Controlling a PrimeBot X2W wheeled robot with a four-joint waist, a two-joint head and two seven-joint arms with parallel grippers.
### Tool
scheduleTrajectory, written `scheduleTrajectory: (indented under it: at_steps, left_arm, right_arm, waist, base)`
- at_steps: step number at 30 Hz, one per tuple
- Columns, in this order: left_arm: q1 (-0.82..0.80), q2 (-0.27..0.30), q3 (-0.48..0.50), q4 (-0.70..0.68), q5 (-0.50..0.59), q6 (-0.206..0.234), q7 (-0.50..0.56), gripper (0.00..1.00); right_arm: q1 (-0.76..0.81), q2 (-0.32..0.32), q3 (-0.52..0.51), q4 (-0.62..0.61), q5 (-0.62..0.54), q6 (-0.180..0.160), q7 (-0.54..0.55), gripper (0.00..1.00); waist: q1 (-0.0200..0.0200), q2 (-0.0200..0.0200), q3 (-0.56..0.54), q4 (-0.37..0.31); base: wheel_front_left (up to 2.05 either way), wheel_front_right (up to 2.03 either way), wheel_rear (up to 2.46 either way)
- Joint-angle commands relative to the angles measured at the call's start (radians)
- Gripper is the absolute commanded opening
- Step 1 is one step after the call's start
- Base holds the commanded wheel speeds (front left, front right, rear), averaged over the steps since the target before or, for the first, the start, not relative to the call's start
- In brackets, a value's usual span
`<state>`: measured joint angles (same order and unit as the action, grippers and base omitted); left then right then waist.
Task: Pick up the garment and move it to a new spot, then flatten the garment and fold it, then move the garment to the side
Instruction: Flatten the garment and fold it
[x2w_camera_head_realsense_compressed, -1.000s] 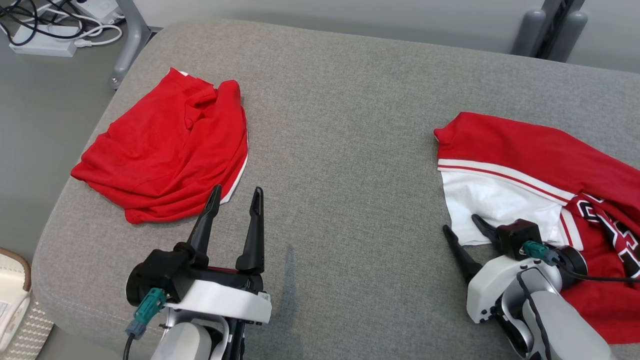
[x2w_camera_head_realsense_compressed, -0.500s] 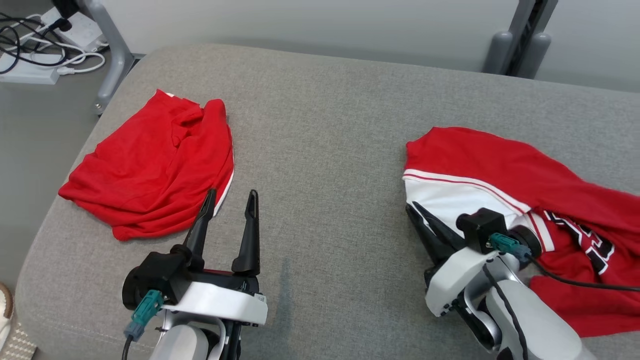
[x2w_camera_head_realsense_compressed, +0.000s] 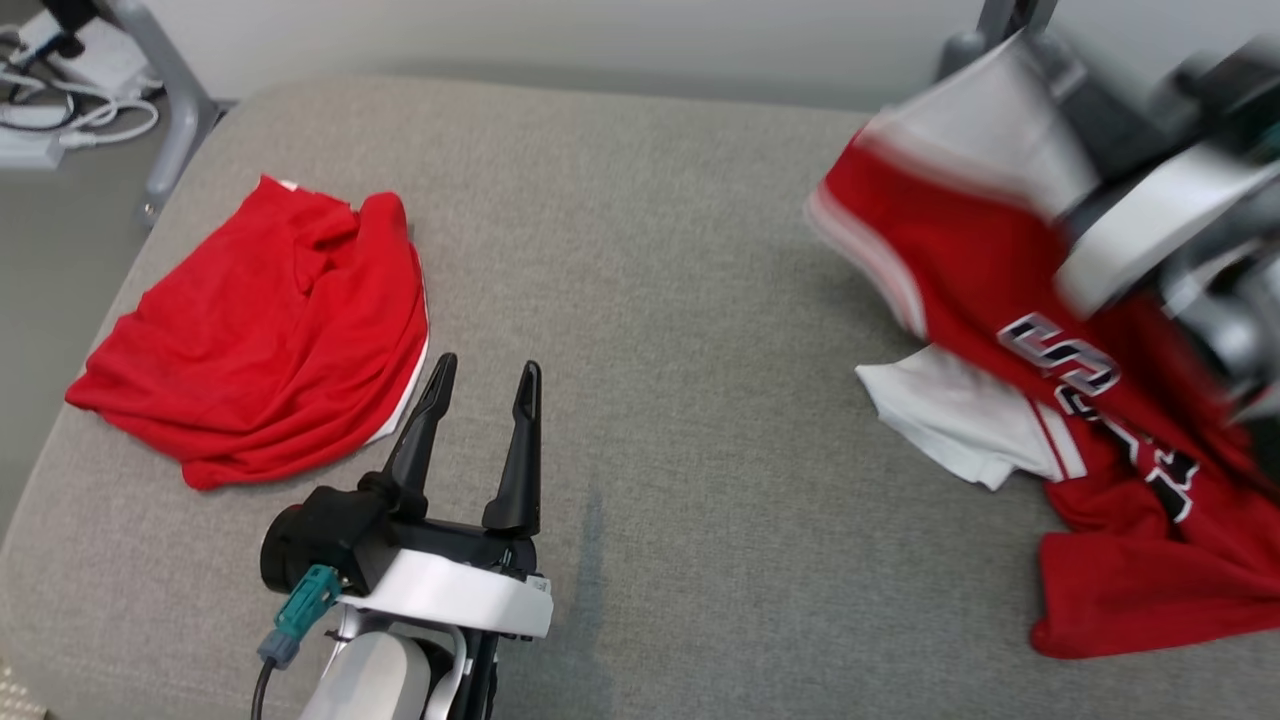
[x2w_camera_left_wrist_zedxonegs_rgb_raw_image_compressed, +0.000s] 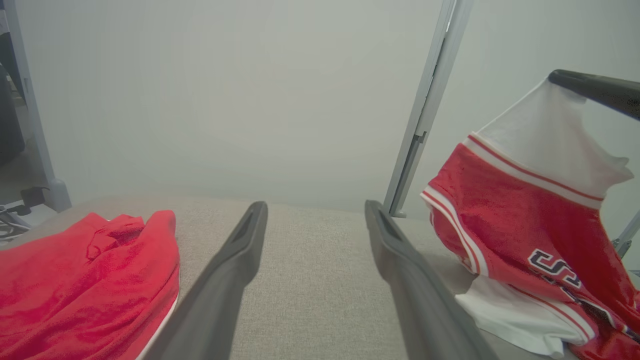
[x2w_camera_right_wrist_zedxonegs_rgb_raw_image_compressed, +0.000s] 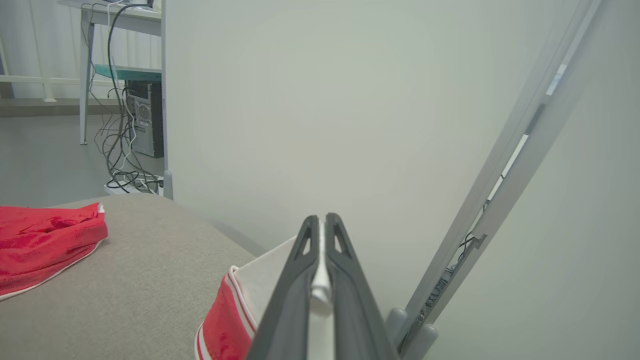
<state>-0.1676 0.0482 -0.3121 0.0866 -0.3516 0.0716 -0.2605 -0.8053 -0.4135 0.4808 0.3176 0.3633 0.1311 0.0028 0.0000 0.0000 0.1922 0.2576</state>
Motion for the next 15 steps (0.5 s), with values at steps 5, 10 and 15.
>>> scheduleTrajectory:
  at_steps: [5,10,15]
  left_arm:
    - [-0.041,0.003,-0.034,-0.002,-0.030,0.005,-0.004,1.00]
    - [-0.073,0.003,-0.062,-0.011,-0.048,0.015,-0.004,1.00]
    - [-0.092,0.004,-0.072,-0.020,-0.057,0.025,-0.004,1.00]
  right_arm:
    - [-0.207,-0.152,-0.014,0.152,-0.064,-0.001,0.014,0.00]
    - [-0.367,-0.197,-0.063,0.398,-0.106,-0.001,-0.007,0.02]
    - [-0.456,-0.173,-0.118,0.605,-0.193,-0.001,-0.048,1.00]
  waist:
    - [0.0000,0.0000,0.106,0.070]
    - [0.0000,0.0000,0.165,0.113]
    - [0.0000,0.0000,0.193,0.124]
  base:
    - [0.00,0.00,0.00]
    - [0.00,0.00,0.00]
    - [0.00,0.00,0.00]
